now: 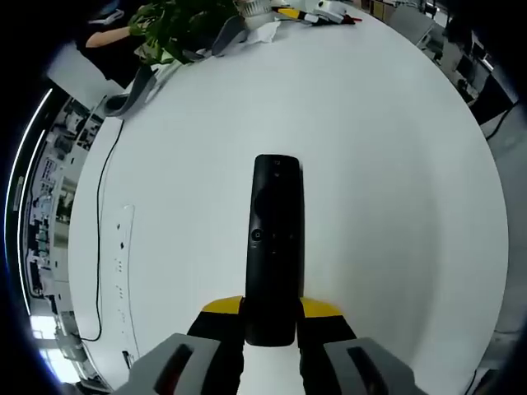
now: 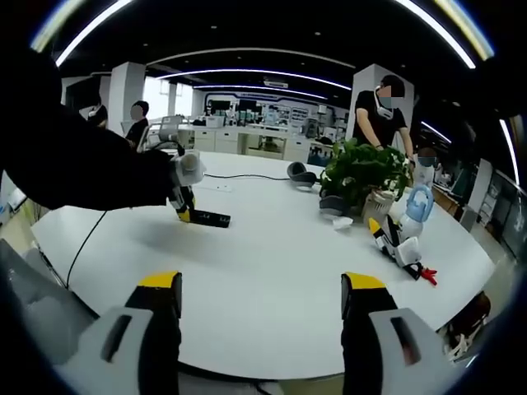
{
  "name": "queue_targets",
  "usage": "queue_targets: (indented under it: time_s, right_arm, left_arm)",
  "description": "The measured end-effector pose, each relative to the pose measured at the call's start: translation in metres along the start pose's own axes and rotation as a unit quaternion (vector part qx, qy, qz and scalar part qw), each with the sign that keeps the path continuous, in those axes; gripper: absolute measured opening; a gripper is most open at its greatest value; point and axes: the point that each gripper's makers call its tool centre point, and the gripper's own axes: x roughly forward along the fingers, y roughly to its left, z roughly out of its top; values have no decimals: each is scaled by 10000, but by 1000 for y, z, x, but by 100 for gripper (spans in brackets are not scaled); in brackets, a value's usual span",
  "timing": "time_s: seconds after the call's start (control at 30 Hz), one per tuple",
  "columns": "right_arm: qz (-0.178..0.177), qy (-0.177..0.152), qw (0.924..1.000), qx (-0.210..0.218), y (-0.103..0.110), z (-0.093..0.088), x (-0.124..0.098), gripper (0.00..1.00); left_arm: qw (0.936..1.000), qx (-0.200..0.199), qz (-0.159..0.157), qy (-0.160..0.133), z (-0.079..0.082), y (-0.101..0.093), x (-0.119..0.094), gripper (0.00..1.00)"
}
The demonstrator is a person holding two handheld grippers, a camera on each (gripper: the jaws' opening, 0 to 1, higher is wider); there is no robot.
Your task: Press the specified remote control buttons in sequence, fully releasing each button before pressing the next.
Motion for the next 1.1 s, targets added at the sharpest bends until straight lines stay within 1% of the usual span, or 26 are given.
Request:
queue_targets:
  time_s: [0.07, 0.13, 0.17, 0.2, 0.23, 0.33, 0.4, 0.43, 0.47, 0.53, 0.57, 0.6, 0.7, 0.73, 0.8, 0.87, 0.93, 0.97, 1.0, 1.03, 1.07, 1.1]
  right_arm:
    - [5, 32, 10000, -9, 0, -1, 0, 82]
    - [3, 46, 10000, -23, 1, -2, 0, 82]
    - [4, 49, 10000, -24, 1, -2, 0, 82]
    - [11, 61, 10000, -25, 1, -2, 1, 82]
    - [8, 68, 10000, -29, 1, -2, 1, 82]
    - [2, 63, 10000, -23, 1, -2, 0, 82]
    - [-1, 59, 10000, -27, 0, -2, 0, 82]
    - [-1, 58, 10000, -29, 0, -2, 0, 82]
    - [12, 60, 10000, -27, 1, -2, 0, 81]
    - [15, 54, 10000, -44, 1, -2, 0, 81]
    - [14, 20, 10000, -45, 1, 0, -1, 81]
    - [15, 5, 10000, -32, 1, 0, -1, 81]
    - [-5, -35, 10000, 6, 0, 1, -2, 82]
    - [-5, -47, 10000, 11, 0, 2, -2, 82]
    - [-21, -88, 10000, 16, -1, 3, -3, 82]
    - [-30, -119, 9999, 39, -2, 4, -4, 82]
    - [-39, -153, 9999, 51, -2, 5, -4, 82]
    - [-34, -171, 9998, 61, -2, 5, -5, 82]
    - [-31, -200, 9998, 71, -2, 6, -5, 82]
    - [-36, -213, 9997, 71, -2, 7, -5, 82]
    - [-40, -230, 9997, 79, -2, 7, -5, 83]
    - [-40, -244, 9997, 88, -2, 8, -6, 83]
  left_arm:
    - [10000, 69, 63, 12, 0, 3, 1, 23]
    - [10000, 51, 35, 28, 2, 5, 2, 24]
    - [9998, 142, 115, 46, 2, 7, 1, 24]
    - [9998, 161, 113, 69, 1, 7, 1, 24]
    - [9999, 83, 40, 103, 1, 5, 1, 24]
    - [9999, 36, -11, 143, 1, 4, 0, 24]
    - [9999, 89, -34, 100, 0, 4, 0, 24]
    - [10000, 29, -38, 77, 0, 4, -1, 24]
    - [9997, -229, -33, 52, -1, 3, -1, 25]
    - [9999, -165, -8, -16, -1, 5, -3, 26]
    - [9999, -122, 28, -62, -1, 6, -3, 28]
    - [9997, -29, 208, -150, 0, 11, -5, 31]
    - [9987, -179, 431, -228, -1, 17, -7, 39]
    - [9979, -328, 483, -274, -2, 18, -8, 40]
    - [9943, -735, 676, -365, -5, 24, -9, 45]
    - [9900, -971, 905, -474, -8, 32, -12, 54]
    - [9826, -1234, 1248, -615, -14, 40, -16, 65]
    - [9790, -1357, 1352, -698, -16, 40, -19, 72]
    - [9746, -1466, 1455, -869, -15, 41, -21, 76]
    - [9687, -1621, 1603, -980, -18, 41, -25, 80]
    - [9658, -1692, 1681, -1016, -20, 40, -27, 83]
    - [9642, -1754, 1718, -1000, -24, 38, -29, 84]
